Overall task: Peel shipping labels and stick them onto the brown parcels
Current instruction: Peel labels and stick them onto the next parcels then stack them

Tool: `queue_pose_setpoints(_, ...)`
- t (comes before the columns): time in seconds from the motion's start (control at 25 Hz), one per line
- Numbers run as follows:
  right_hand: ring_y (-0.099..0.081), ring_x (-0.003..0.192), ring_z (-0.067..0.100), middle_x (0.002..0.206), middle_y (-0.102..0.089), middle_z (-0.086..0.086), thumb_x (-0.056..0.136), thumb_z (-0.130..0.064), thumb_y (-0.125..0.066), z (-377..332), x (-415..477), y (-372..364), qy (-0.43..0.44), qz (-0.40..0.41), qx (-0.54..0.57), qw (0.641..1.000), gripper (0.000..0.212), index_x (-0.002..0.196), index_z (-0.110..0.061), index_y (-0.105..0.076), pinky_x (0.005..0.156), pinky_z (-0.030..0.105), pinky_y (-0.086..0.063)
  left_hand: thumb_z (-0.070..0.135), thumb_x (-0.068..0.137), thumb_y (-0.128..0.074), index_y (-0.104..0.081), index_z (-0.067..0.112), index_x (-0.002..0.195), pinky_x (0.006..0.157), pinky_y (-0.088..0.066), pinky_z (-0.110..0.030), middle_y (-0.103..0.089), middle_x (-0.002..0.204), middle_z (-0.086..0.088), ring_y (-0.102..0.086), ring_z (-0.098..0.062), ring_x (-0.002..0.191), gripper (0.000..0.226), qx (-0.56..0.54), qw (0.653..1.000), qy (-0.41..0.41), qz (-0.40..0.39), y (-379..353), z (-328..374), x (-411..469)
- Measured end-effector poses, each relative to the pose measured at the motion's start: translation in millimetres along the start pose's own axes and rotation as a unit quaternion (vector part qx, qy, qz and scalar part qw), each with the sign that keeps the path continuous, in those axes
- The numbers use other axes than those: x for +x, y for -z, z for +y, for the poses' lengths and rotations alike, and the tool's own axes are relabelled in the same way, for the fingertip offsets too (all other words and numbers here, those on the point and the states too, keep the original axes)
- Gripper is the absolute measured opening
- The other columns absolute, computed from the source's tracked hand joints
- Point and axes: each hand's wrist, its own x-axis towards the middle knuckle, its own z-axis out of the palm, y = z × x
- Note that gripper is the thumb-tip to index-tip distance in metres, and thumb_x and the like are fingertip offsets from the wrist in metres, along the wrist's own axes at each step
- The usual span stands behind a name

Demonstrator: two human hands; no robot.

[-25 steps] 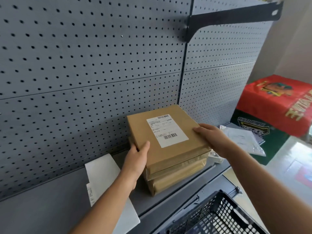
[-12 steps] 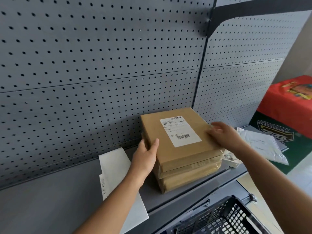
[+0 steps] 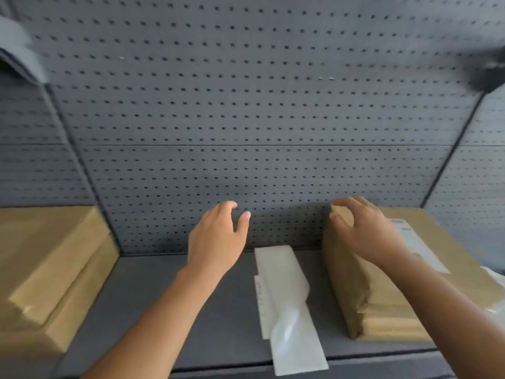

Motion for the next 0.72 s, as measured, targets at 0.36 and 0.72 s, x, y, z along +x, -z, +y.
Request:
queue_pose_setpoints(0.36,-0.055,0.121,0.016,0.14,-0.053,-0.008,0.1,-0.045,-0.049,-222,15,-93,0.194,-0.085,0.08,0.974,0.04,0.137,-0.029,-0.053,0.079,0.033,-0.046,0.051,0.104,-0.038,-0.054,0.022,0.135,0.085,-0.048,-0.037,-0.063,0.135,0.002,-0.059,-0.024,0.121,0.045,0.091,0.977,0.156,0.111,142,-172,-27)
queue_pose_setpoints(0.72,-0.046,0.134,0.014,0.151,-0.042,-0.008,0.1,-0.048,-0.049,-377,-20,-188,0.204,-0.239,0.227,0.922,0.054,0.149,-0.026,-0.039,0.104,0.035,-0.043,0.051,0.104,-0.038,-0.048,0.02,0.146,0.091,-0.05,-0.045,-0.052,0.147,-0.007,-0.052,-0.029,0.13,0.054,0.139,0.925,0.319,0.155,223,-346,-81)
